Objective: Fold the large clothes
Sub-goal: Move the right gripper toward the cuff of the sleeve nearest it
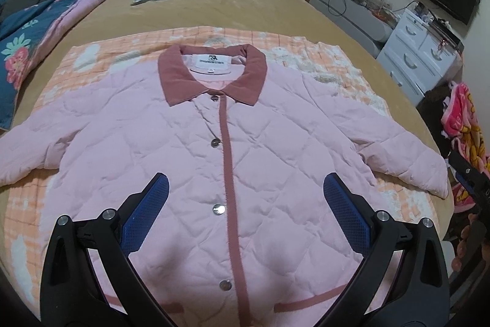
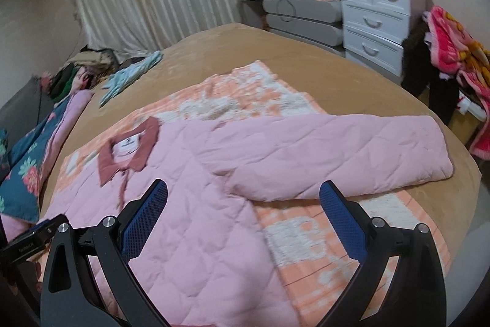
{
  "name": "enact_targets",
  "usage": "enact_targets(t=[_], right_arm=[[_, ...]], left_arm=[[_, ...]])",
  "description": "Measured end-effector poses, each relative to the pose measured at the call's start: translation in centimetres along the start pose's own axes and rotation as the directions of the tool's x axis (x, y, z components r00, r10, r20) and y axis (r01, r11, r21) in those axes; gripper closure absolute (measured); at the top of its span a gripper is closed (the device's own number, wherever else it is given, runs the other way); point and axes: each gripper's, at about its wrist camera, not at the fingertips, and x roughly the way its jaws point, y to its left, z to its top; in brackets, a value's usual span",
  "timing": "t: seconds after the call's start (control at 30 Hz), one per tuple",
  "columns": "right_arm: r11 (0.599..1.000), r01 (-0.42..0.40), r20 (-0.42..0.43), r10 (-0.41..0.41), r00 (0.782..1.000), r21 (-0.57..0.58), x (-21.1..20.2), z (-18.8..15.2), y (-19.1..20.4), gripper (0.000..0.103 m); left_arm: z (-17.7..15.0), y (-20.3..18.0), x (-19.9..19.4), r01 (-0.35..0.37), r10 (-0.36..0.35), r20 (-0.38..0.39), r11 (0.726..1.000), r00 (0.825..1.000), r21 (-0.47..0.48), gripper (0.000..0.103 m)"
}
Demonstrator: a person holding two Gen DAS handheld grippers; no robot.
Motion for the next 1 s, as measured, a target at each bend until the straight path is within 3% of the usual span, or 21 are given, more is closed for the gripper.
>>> enact_targets(t=[0.5,1.0], right_arm=[[0.977,0.123,-0.005,-0.124,0.992,0.176,2.0,0.2,-10.5,0.004],[0.903,0.201,-0.078,-0.185,0.98,0.381,4.9,-1.8,-20.3,0.004]], left_arm=[[0.3,-3.8,4.2,-0.017,0.019,-0.041,0.999,0.999,0.03,0.008],[0.1,-6.7,7.8,-0.033,0.037,-0.07,0.997,0.997,0.068,0.008]])
